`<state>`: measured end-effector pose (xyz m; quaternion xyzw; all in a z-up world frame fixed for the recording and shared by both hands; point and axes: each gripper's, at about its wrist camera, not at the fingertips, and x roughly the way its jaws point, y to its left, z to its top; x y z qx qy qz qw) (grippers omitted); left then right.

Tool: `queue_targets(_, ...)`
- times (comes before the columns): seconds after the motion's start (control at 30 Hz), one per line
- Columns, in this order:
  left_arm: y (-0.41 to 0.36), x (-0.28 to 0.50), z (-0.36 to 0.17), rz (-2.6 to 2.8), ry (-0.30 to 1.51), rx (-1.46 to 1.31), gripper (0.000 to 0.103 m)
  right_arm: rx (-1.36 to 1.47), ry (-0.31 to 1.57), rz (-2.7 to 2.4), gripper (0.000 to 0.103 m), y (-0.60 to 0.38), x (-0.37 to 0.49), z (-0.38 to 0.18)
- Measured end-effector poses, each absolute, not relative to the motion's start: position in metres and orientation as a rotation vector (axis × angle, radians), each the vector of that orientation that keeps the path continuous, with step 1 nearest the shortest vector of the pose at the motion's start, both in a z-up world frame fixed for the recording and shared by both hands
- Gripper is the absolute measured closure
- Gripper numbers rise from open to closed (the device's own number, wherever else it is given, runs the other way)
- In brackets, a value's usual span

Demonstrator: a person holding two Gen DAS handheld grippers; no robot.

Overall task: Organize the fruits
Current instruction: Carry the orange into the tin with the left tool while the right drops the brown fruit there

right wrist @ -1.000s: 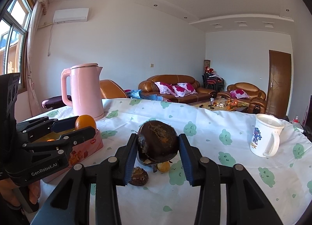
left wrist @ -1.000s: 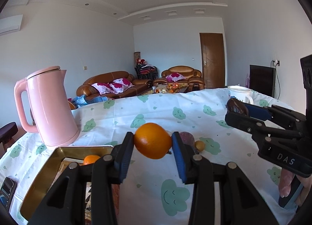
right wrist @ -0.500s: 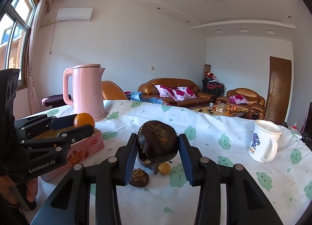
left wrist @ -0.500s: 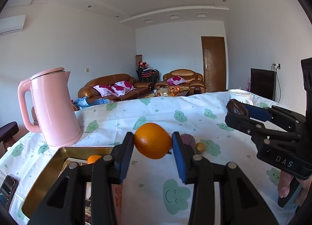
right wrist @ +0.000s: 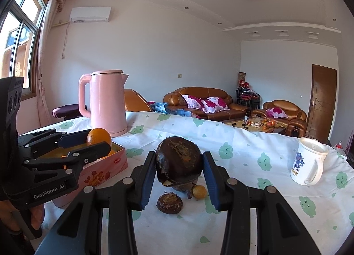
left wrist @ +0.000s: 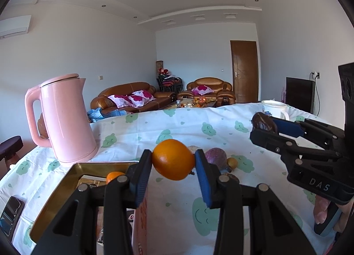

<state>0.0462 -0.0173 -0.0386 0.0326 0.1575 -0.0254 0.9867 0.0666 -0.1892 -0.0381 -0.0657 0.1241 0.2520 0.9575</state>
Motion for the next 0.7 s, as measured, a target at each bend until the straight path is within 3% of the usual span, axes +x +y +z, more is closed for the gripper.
queue_targets(0.7,0.027,0.039,-0.041,0.021,0.337,0.014,0.062,-0.196,0.261,0.613,0.059,-0.139,0.060,-0.033)
